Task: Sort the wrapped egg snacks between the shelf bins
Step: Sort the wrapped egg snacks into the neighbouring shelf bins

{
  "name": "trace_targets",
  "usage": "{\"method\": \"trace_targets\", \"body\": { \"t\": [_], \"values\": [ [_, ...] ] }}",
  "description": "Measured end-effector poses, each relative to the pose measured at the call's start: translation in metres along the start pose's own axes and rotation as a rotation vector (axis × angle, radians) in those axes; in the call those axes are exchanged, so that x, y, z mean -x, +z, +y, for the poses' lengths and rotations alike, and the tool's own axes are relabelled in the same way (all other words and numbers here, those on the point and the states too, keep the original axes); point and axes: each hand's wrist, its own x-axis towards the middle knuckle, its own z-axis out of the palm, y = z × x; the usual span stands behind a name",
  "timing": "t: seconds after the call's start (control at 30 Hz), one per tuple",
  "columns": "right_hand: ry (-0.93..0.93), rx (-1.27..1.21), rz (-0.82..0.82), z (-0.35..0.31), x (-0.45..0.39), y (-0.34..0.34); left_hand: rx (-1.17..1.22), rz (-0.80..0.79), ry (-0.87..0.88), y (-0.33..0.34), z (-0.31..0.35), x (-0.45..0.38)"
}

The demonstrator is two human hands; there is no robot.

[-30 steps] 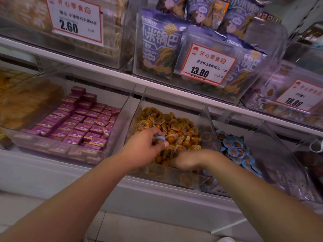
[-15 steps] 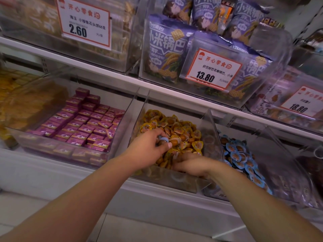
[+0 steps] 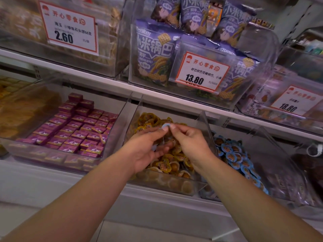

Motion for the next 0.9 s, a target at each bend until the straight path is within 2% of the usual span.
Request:
{"method": "trace_targets", "body": {
  "t": [0.1, 0.17, 0.27, 0.3, 0.47, 0.6, 0.73, 0.8, 0.9],
  "values": [
    [0.114, -0.09, -0.034, 0.002, 0.007, -0.005, -0.034, 0.08, 0.03, -0.003, -0.002, -0.002],
    [0.122, -0.092, -0.027, 0.009, 0.01, -0.009, -0.096, 0.113, 0.051, -0.005, -0.002, -0.004],
    [0.224, 0.086, 0.139, 0.013, 0.008, -0.015, -0.148, 0.174, 0.107, -0.011, 0.0, -0.007],
    [0.276, 0.18, 0.149, 0.017, 0.005, -0.018, -0.157, 0.178, 0.121, -0.012, 0.001, -0.008],
    [0.402, 0.485, 0.014, 0.043, -0.018, -0.021, -0.182, 0.125, 0.161, -0.013, 0.001, -0.006],
    [0.402, 0.688, -0.049, 0.049, -0.037, -0.02, -0.188, 0.133, 0.165, -0.016, 0.001, -0.003],
    [0.51, 0.517, -0.083, 0.049, -0.031, -0.012, -0.207, 0.128, 0.177, -0.018, 0.001, 0.0],
    [0.565, 0.391, -0.041, 0.054, -0.024, -0.008, -0.202, 0.131, 0.184, -0.019, 0.001, 0.001],
    [0.633, 0.059, -0.008, 0.057, -0.019, -0.007, -0.198, 0.138, 0.187, -0.021, 0.002, -0.001]
  ]
}}
